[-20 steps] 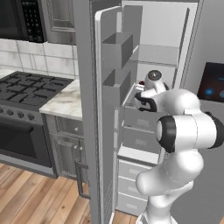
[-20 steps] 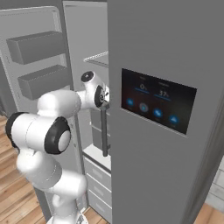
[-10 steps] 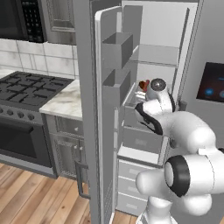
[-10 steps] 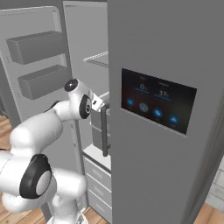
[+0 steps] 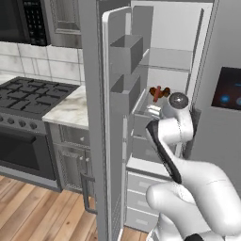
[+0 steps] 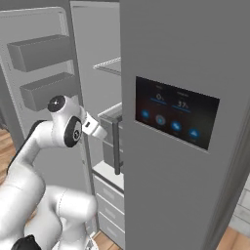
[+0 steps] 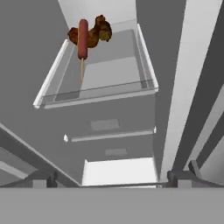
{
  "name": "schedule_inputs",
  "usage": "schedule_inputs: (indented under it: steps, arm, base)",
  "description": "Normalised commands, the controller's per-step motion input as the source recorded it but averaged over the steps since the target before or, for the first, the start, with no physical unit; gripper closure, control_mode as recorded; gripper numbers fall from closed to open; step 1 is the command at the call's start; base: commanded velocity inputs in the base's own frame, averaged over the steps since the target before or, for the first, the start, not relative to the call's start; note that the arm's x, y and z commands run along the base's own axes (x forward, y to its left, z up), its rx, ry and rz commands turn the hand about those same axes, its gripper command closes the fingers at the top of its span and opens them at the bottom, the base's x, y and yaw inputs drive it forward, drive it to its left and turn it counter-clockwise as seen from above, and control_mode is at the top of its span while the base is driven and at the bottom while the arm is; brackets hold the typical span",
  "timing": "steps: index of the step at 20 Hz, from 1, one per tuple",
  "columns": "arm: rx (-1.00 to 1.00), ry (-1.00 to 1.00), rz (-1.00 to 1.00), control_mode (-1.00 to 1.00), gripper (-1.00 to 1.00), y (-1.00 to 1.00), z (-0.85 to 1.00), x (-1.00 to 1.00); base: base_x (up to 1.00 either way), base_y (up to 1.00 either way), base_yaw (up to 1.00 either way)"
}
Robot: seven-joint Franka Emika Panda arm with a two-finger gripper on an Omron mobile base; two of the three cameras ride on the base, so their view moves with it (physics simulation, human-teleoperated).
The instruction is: Store the hot dog in the freezer for long-term storage. Close the freezer door after placing the cooked food.
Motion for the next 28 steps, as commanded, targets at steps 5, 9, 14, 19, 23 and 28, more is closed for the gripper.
schedule_inputs:
  steps: [5, 9, 14, 19, 23, 28]
  arm:
    - [0.14, 0.10, 0.01, -1.00, -1.00, 0.16, 0.45, -0.89]
    - [0.03, 0.21, 0.09, -1.00, -1.00, 0.13, 0.40, -0.74]
    - [0.00, 0.22, 0.21, -1.00, -1.00, 0.03, 0.28, -0.75]
    - [0.06, 0.29, 0.21, -1.00, -1.00, 0.00, 0.00, -0.47]
    - [-0.15, 0.13, 0.15, -1.00, -1.00, 0.09, -0.01, -0.49]
    - [-0.15, -0.02, 0.00, -1.00, -1.00, 0.00, -0.18, -0.36]
  base:
    - [0.00, 0.00, 0.00]
    - [0.00, 0.00, 0.00]
    - [0.00, 0.00, 0.00]
    - [0.00, 0.00, 0.00]
    - [0.00, 0.00, 0.00]
    - [0.00, 0.00, 0.00]
